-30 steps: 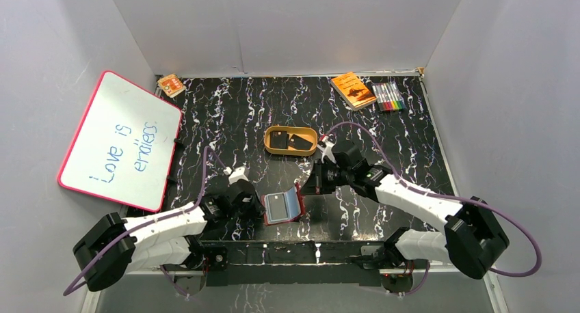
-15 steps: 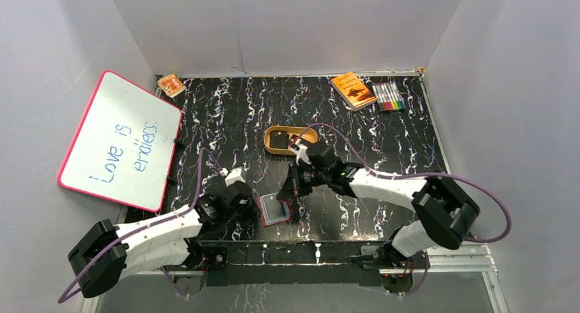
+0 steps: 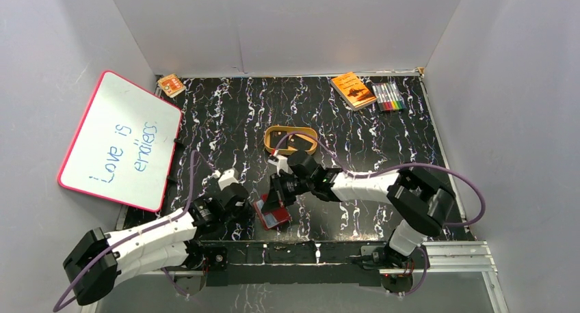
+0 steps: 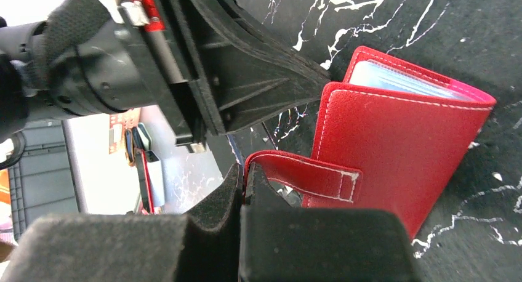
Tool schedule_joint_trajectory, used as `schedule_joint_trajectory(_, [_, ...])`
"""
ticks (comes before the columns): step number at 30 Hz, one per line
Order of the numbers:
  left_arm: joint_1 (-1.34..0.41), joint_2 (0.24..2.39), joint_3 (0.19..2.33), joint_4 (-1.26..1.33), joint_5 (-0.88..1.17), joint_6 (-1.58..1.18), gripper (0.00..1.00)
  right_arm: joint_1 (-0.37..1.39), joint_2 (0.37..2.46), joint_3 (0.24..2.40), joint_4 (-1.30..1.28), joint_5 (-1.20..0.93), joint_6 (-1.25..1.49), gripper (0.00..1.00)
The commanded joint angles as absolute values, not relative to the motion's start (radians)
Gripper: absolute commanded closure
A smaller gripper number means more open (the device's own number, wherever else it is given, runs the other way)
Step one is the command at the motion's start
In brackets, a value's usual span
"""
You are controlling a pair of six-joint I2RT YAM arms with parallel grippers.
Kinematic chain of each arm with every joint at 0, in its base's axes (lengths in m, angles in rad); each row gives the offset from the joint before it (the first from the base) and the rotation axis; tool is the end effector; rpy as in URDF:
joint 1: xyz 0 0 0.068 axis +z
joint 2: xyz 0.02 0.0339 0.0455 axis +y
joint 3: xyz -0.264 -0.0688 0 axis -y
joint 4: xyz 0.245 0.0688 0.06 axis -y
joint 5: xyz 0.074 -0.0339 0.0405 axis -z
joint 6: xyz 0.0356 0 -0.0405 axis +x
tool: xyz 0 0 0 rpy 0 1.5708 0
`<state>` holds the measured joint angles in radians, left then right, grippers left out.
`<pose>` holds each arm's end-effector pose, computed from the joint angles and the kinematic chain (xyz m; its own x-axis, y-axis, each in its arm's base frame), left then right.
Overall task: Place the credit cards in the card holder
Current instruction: Close the card holder at the center of the board.
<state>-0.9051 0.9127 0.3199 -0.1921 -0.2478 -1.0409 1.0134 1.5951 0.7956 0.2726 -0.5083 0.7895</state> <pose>0.1131 -0.1299 0.1586 -0.7861 -0.3534 -0.5072 -0.0454 0.8512 -0.5228 0.1604 0.2901 0.1907 -0.8717 -0.2259 -0.4349 -0.4899 0.3770 0.7860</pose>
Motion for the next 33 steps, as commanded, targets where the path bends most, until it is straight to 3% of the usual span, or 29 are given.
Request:
schedule_joint_trajectory(1, [-0.898, 0.838, 0.324, -0.317, -0.35, -1.109, 0.96, 1.041, 1.647, 0.871, 0.33, -0.567, 0.762, 1.0])
schedule_joint_trajectory(2, [-0.898, 0.821, 0.325, -0.339, -0.363, -1.12, 0.95, 1.047, 1.657, 0.89, 0.314, -0.567, 0.753, 0.99])
schedule_joint_trajectory(5, [-0.896, 0.768, 0.322, -0.402, -0.395, -1.156, 0.93, 1.061, 1.682, 0.936, 0.265, -0.566, 0.732, 0.69])
schedule_joint_trajectory(8, [-0.897, 0.718, 0.314, -0.431, -0.411, -1.176, 0.92, 1.071, 1.683, 0.968, 0.222, -0.559, 0.715, 0.47])
schedule_joint_trajectory(10, [-0.896, 0.69, 0.31, -0.446, -0.419, -1.186, 0.92, 1.077, 1.662, 0.99, 0.173, -0.551, 0.697, 0.39])
schedule_joint_trajectory(13, [-0.896, 0.665, 0.306, -0.455, -0.426, -1.195, 0.91, 1.079, 1.612, 1.028, 0.067, -0.525, 0.66, 0.34])
schedule_joint_trajectory(18, [-0.896, 0.669, 0.309, -0.456, -0.432, -1.197, 0.9, 1.078, 1.487, 1.087, -0.141, -0.431, 0.573, 0.33])
schedule_joint_trajectory(24, [-0.897, 0.677, 0.305, -0.447, -0.438, -1.208, 0.89, 1.024, 1.294, 1.077, -0.359, -0.144, 0.515, 0.35])
schedule_joint_trajectory(26, [-0.897, 0.685, 0.299, -0.435, -0.434, -1.212, 0.89, 0.962, 1.242, 1.014, -0.366, -0.102, 0.539, 0.41])
schedule_joint_trajectory(30, [-0.897, 0.72, 0.281, -0.394, -0.411, -1.222, 0.89, 0.878, 1.248, 0.902, -0.34, -0.124, 0.565, 0.66])
schedule_joint_trajectory(33, [-0.896, 0.765, 0.281, -0.374, -0.398, -1.227, 0.89, 0.879, 1.32, 0.873, -0.282, -0.149, 0.565, 0.76])
